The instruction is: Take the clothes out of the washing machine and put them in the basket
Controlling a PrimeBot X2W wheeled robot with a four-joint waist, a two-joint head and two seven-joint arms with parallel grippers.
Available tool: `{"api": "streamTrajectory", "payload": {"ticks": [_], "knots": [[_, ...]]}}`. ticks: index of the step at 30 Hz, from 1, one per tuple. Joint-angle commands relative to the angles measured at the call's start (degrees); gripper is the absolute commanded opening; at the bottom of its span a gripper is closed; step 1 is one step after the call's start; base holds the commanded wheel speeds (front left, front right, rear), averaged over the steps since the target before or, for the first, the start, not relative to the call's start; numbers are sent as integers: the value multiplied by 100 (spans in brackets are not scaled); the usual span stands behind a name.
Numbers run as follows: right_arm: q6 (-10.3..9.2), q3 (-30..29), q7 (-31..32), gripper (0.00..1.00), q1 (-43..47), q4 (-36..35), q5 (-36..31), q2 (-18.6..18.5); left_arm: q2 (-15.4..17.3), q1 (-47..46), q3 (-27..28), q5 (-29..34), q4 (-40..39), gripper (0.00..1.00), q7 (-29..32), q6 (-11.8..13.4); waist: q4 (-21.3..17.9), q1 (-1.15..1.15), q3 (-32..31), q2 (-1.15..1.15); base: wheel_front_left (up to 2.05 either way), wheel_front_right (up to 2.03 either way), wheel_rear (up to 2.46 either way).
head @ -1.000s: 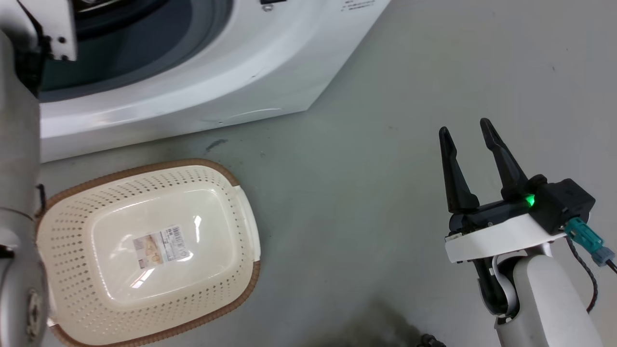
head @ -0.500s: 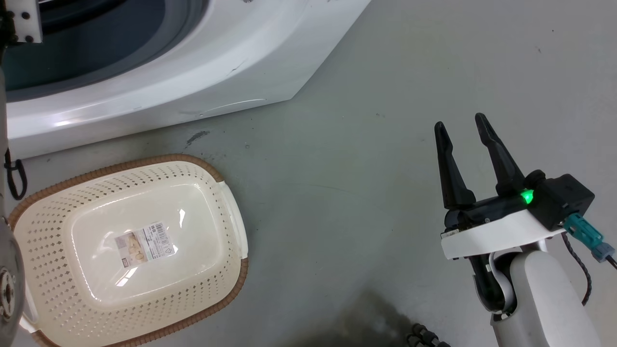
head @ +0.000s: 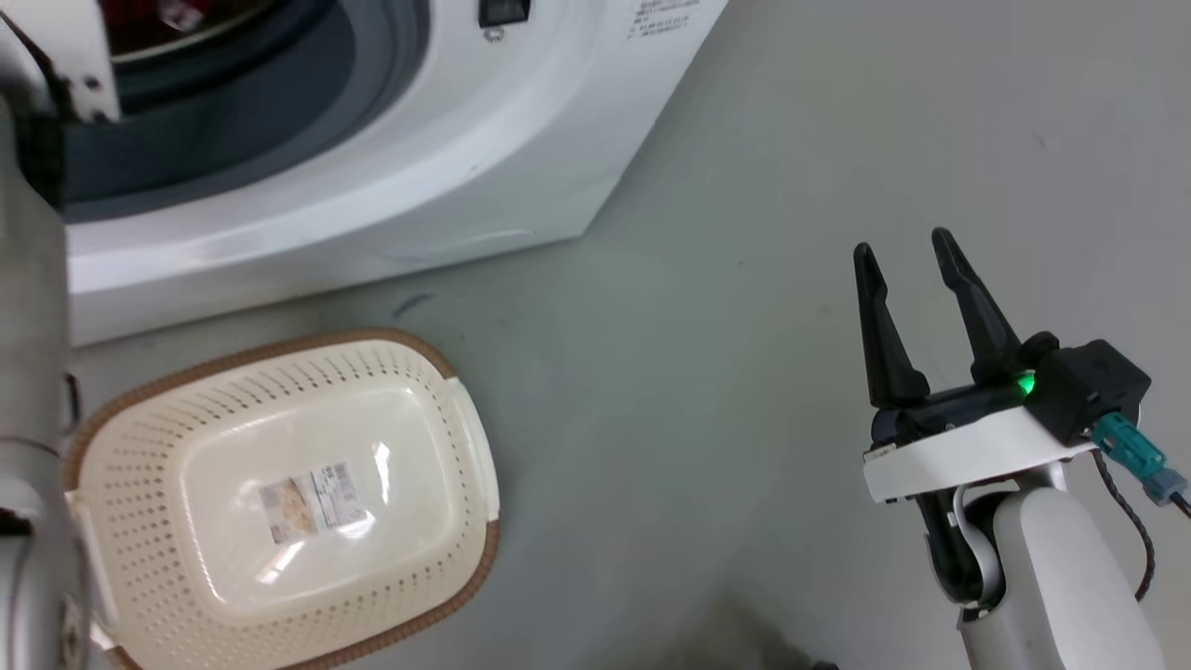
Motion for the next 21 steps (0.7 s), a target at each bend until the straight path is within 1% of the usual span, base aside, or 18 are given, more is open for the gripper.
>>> {"api": "streamTrajectory", "payload": {"ticks": [1,5,10,11,13,14,16,21], "knots": [[-4,-16,-13,100,63,20,-25,9,-40,81,26,-17,-38,0,-107,28,91,0,-208,0,0,0,0],[-4,-80,-12,100,234,110,-139,9,-193,556,171,-274,-72,0,-971,92,225,0,-662,0,0,0,0],[-4,-168,-12,100,528,229,-258,8,-431,1054,322,-583,60,0,-1766,27,406,0,-1240,0,0,0,0],[-4,-196,-12,100,588,247,-276,7,-490,1154,305,-602,93,0,-1871,-7,446,0,-1351,0,0,0,0],[-4,-236,-12,100,710,285,-316,7,-588,1352,361,-699,109,0,-2059,4,510,0,-1564,0,0,0,0],[-3,-272,-10,100,822,312,-366,8,-665,1548,383,-772,67,0,-2180,-36,564,0,-1765,0,0,0,0],[-4,-291,0,100,873,320,-376,7,-693,1622,375,-784,32,0,-2215,-49,588,0,-1850,0,0,0,0],[-4,-380,80,100,1114,270,-437,7,-820,2071,376,-889,-302,0,-2289,-188,704,0,-2242,0,0,0,0]]}}
